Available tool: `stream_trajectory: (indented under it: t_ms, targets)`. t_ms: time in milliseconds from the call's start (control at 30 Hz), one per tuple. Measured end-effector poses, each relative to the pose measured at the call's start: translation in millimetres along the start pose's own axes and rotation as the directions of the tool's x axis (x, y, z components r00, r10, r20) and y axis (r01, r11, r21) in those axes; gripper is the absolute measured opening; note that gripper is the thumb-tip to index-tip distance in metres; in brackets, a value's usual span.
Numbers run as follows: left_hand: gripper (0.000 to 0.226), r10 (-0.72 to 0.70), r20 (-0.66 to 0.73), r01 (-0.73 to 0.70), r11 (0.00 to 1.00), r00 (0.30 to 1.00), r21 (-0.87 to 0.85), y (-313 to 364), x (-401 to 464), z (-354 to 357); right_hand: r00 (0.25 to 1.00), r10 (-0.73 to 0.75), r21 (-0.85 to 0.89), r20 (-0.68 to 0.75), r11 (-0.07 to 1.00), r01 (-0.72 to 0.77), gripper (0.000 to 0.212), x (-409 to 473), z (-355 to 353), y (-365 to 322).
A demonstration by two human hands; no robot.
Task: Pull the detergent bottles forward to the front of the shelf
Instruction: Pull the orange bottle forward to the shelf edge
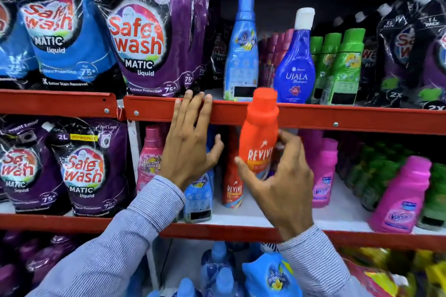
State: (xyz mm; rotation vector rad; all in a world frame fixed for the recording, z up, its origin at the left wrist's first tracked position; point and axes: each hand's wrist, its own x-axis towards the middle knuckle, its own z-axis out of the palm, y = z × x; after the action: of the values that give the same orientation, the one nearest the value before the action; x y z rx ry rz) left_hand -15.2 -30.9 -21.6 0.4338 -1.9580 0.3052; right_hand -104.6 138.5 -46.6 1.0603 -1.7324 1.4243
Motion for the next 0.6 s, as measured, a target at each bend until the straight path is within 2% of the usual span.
stream_trajectory:
  t_ms: [133, 300, 433, 600]
  targets:
    - [0.079, -0.024, 0.0, 0.024, 1.0, 1.0, -0.008, 4, 0, 0, 0.981, 0.111, -0.062, 0.158, 0.993, -0.102, 0.067, -40, 20, 33]
    - [0.077, -0.05, -0.012, 0.05, 0.998, 0.999, -0.025, 7, 1, -1, 0.918, 0.247, -0.137, 0.311, 0.967, -0.214, 0.068, -72, 56, 70]
    - [0.075, -0.065, -0.025, 0.064, 0.998, 0.998, -0.028, 10, 0, 0, 0.873, 0.331, -0.197, 0.358, 0.941, -0.276, 0.069, -86, 82, 87]
    - [0.077, -0.089, -0.03, 0.088, 0.996, 0.996, -0.032, 13, 0, 2, 0.855, 0.367, -0.224, 0.365, 0.927, -0.302, 0.065, -91, 102, 92]
